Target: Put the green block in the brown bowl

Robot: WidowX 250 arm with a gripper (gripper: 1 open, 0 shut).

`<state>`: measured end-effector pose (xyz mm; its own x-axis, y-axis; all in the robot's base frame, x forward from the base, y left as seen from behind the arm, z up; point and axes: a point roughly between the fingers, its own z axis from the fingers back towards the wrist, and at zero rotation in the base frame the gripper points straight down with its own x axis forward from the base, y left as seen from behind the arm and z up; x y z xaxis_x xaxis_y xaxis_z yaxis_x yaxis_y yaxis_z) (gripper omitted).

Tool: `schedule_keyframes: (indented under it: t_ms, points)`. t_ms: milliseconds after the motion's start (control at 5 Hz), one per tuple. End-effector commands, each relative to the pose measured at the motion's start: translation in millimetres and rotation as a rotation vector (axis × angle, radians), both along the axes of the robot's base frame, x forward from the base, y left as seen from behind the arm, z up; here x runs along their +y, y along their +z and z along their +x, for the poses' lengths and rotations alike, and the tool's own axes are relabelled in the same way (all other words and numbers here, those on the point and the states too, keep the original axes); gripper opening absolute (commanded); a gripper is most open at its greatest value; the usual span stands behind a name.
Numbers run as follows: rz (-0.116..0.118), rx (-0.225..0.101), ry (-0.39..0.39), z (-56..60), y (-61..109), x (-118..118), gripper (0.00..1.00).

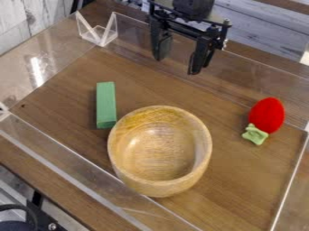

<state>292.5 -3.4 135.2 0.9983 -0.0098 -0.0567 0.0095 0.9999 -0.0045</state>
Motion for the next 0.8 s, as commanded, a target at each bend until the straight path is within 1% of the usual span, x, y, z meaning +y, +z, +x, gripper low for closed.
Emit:
schedule_keyframes:
  t_ms: [0,200,400,600]
  points:
    - [-0.006,0.001,0.058,-13.1,-8.6,14.7,1.0]
    - [-0.02,-0.015,0.149,-37.0,-17.8,37.9,1.0]
    - [-0.026,-0.043,0.231,-57.0,-16.5,70.6,1.0]
    - [-0.041,-0.074,0.297,-69.1,-14.9,90.0,1.0]
